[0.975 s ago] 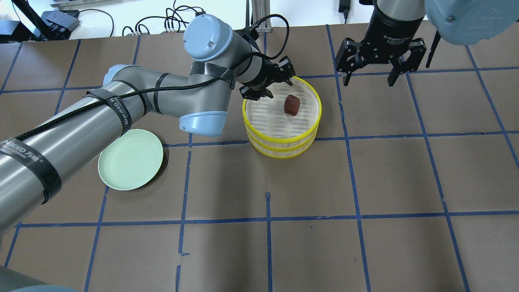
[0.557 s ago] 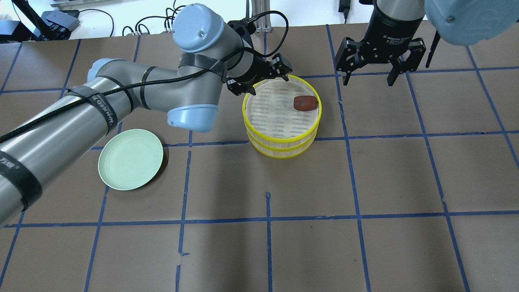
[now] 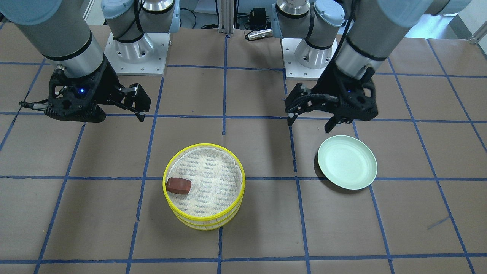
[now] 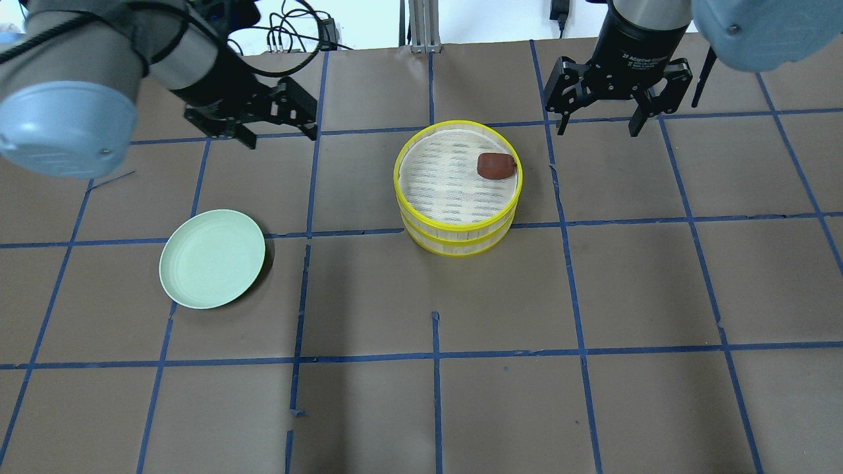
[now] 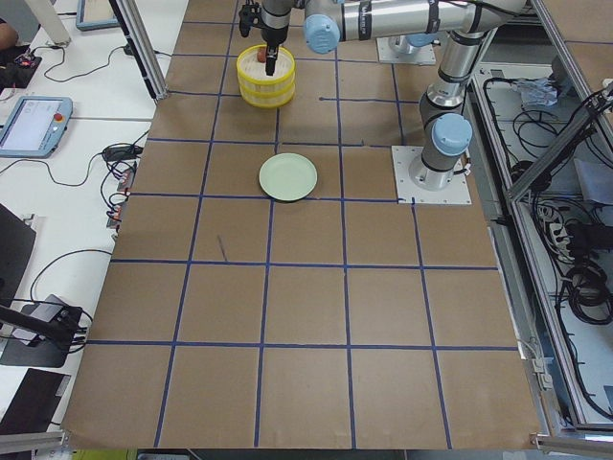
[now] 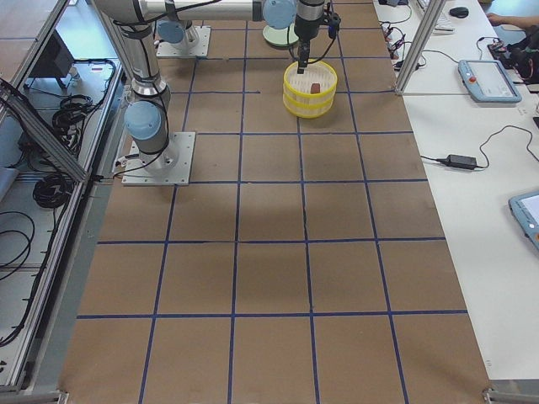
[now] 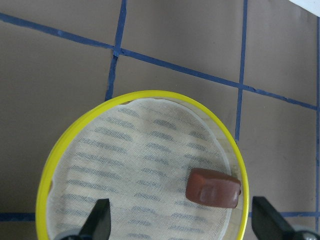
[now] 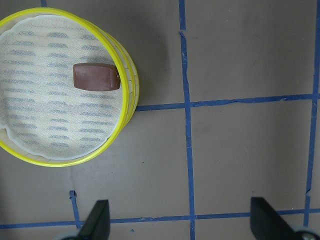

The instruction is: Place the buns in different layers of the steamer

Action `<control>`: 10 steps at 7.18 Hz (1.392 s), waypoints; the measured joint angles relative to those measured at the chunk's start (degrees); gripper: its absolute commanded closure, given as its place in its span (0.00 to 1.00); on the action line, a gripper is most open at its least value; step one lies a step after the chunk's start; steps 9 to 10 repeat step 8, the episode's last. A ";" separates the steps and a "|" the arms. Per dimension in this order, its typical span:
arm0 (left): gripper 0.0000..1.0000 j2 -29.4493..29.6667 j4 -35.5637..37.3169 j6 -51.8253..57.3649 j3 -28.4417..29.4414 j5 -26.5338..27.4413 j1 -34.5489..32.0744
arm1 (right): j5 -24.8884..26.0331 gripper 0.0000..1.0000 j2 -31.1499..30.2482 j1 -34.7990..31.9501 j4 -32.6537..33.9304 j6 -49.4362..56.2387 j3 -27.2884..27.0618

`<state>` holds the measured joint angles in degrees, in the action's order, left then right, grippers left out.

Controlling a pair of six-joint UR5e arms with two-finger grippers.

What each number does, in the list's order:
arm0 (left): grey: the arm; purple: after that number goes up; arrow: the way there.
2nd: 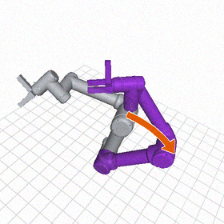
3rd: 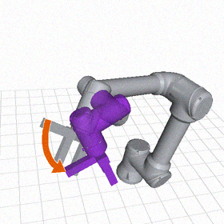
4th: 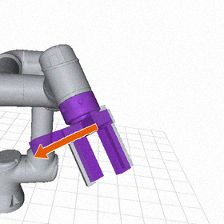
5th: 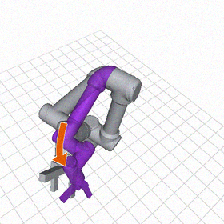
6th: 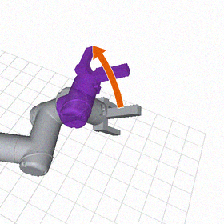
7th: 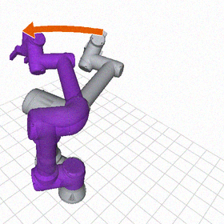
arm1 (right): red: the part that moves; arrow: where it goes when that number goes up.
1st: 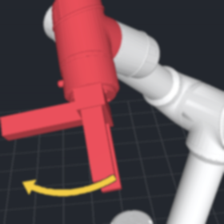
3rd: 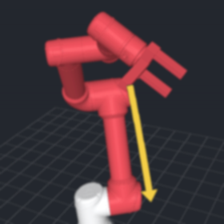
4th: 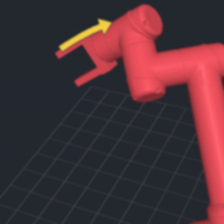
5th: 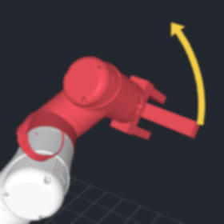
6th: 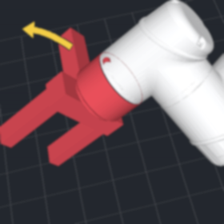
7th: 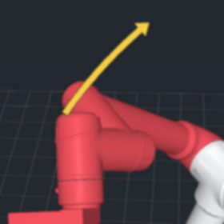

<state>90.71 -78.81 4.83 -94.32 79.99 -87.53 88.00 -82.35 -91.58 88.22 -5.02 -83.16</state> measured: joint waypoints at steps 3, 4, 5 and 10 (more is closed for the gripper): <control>0.00 -6.10 -9.28 2.20 -0.54 9.99 1.75 | -0.06 0.00 -0.50 -0.13 -0.01 -0.10 -0.12; 0.00 -6.65 -10.48 2.21 -0.68 10.39 1.78 | -0.09 0.00 -0.64 -0.20 0.01 -0.13 -0.14; 0.00 -6.87 -10.99 2.21 -0.83 10.55 1.79 | -0.10 0.00 -0.66 -0.23 0.01 -0.15 -0.18; 0.00 -7.02 -11.15 2.13 -1.23 10.60 1.78 | -0.11 0.00 -0.70 -0.26 0.04 -0.17 -0.24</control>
